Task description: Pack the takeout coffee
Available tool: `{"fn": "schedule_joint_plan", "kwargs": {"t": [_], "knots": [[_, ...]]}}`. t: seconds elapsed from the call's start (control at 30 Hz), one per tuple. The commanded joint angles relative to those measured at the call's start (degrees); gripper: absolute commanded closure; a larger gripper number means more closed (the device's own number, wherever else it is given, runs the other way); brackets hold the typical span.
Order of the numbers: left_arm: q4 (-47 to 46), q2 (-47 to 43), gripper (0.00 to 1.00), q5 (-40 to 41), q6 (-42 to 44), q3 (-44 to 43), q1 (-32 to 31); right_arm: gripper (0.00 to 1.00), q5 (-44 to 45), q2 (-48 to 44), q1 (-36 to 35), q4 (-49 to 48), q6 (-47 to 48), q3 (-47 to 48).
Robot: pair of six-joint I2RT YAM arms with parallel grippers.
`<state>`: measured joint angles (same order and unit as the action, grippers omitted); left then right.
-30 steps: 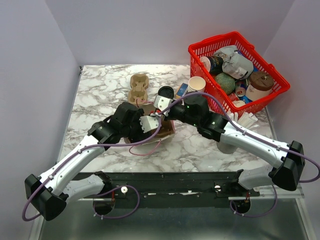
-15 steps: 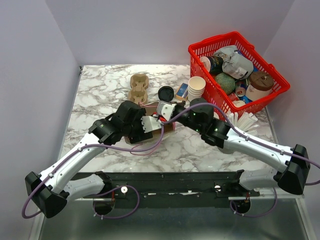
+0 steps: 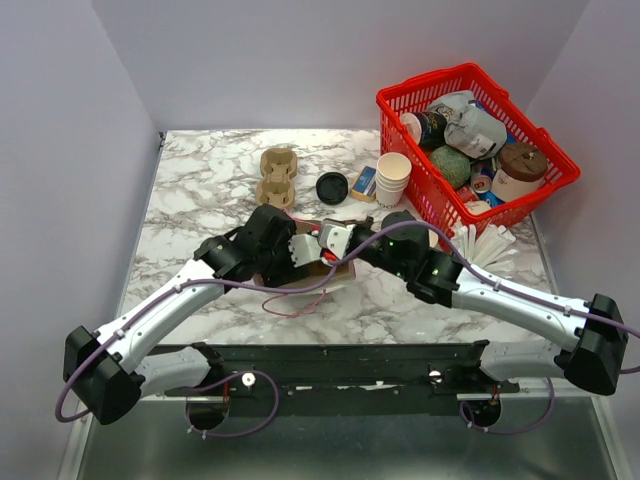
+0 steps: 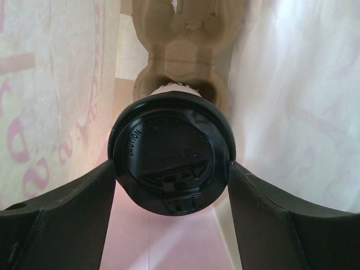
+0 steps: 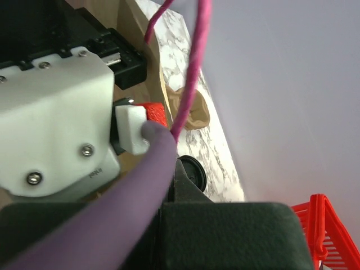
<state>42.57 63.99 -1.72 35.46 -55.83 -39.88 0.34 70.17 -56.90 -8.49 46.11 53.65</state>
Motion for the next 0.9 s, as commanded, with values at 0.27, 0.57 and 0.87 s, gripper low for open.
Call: {"fn": "schedule_joint_plan", "kwargs": {"t": [0.27, 0.57, 0.87], "knots": [[-4.0, 7.5, 1.0, 1.3, -3.2, 2.0, 0.0, 1.0, -2.4, -0.6, -0.8, -1.0, -2.2, -1.4], [-2.6, 11.4, 0.95, 5.2, -5.9, 1.2, 0.4, 1.0, -3.0, -0.6, -0.5, -0.6, -3.2, -0.7], [-3.7, 8.6, 1.0, 3.4, -7.2, 2.6, 0.9, 1.0, -2.4, -3.0, -0.3, -6.2, -2.3, -2.0]]}}
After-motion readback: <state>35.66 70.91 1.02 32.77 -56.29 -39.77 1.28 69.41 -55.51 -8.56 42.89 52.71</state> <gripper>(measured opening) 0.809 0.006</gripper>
